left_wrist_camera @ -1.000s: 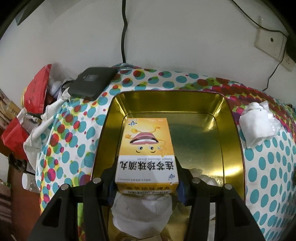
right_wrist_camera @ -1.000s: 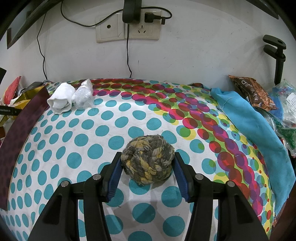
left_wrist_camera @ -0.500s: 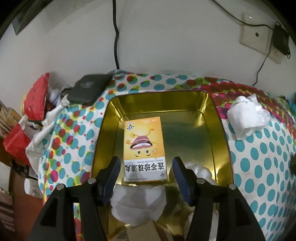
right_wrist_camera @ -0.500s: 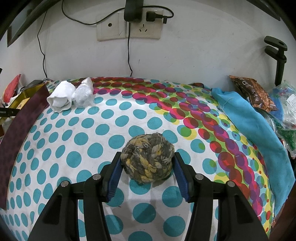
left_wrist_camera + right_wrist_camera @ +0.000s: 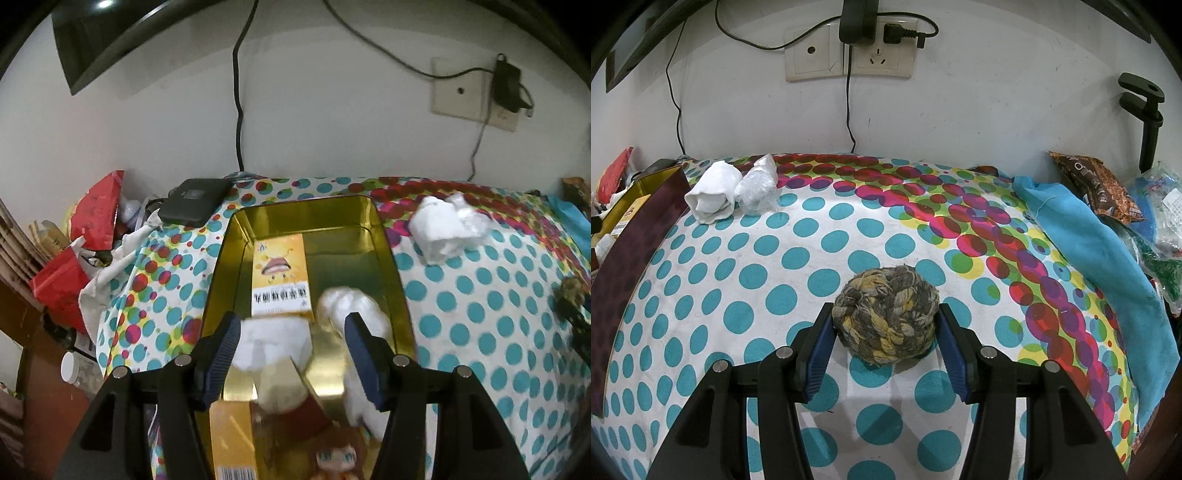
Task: Organize objects
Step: 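Hold the braided rope ball in the right tool above the bed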
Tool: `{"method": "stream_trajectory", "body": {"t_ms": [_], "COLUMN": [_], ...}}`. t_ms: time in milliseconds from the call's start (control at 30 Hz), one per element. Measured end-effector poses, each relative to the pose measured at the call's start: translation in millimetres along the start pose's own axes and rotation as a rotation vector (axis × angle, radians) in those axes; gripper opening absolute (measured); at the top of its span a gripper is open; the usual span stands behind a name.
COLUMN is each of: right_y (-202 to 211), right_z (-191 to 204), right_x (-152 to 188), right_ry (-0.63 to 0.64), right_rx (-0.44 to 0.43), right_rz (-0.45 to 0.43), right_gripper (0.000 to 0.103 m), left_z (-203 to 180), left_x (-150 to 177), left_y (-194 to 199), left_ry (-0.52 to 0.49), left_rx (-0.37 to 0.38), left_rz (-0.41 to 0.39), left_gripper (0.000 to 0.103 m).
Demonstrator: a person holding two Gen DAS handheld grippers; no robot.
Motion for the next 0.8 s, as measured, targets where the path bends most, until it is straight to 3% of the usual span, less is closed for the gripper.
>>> {"method": "stream_trajectory", "body": {"t_ms": [167,500,800], "right_y": [-0.4,-0.1,0.7], "right_z": [0.4,-0.7,-1.3], "right_x": [-0.5,-0.7,-1.1], "right_ry": [0.003,0.008,-0.009], "right_rx": [0.002,0.003,-0.010], "right_rz": [0.000,-0.006,-0.004], "right_gripper": [0.051,0.049,0.049], "left_z": [-11.6,6.0,31.8], "left_x": [27.7,107.9,135.7], "left_y": [29.4,83.2,106.7], "left_ry": [0.028,0.219,0.228], "left_rx": [0.023,0.006,-0.015], "left_rz": [-0.039,-0.084,-0.094], "left_gripper": [0.060,0.060,0.061]}}
Point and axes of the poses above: each gripper's, at about its wrist camera, not at the fingertips, and y roughly against the way its jaws point, z to its left, x to its underside, the point moved 9 cm from there along -y, roughly the way its jaws point, and after that the axes turned 11 degrees about -y, right-handed, at the moved point
